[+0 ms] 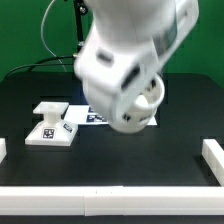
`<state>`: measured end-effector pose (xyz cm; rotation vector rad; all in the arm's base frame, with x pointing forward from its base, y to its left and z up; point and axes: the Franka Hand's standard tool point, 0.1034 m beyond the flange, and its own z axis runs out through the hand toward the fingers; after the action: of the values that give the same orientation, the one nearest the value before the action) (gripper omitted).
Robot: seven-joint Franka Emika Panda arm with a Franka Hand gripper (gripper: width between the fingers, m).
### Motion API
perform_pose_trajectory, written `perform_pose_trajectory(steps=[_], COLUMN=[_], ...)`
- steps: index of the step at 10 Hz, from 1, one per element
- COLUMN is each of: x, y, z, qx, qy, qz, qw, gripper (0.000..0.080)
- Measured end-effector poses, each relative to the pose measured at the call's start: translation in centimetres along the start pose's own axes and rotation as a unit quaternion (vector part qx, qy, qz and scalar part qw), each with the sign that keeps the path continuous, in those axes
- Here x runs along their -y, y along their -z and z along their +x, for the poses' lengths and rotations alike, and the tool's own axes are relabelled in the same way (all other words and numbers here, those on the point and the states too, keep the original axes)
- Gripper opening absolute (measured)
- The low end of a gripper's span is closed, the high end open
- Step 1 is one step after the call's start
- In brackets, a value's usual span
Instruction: Assemble lamp
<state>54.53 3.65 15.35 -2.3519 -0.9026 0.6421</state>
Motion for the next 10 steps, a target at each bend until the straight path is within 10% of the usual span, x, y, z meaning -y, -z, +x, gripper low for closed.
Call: perform_pose_trajectory(steps=[6, 8, 10], x=[0.9, 2.8, 3.3], y=[-0.1, 0.6, -0.7], z=[0.4, 1.7, 1.3], qx=[-0.036, -0.107, -0.123], qy=[-0.01, 0.003, 0.012], qz=[-0.017, -0.103, -0.138], qw=[0.999, 0.989, 0.983], gripper=[0.0044, 0.0044, 0.0044])
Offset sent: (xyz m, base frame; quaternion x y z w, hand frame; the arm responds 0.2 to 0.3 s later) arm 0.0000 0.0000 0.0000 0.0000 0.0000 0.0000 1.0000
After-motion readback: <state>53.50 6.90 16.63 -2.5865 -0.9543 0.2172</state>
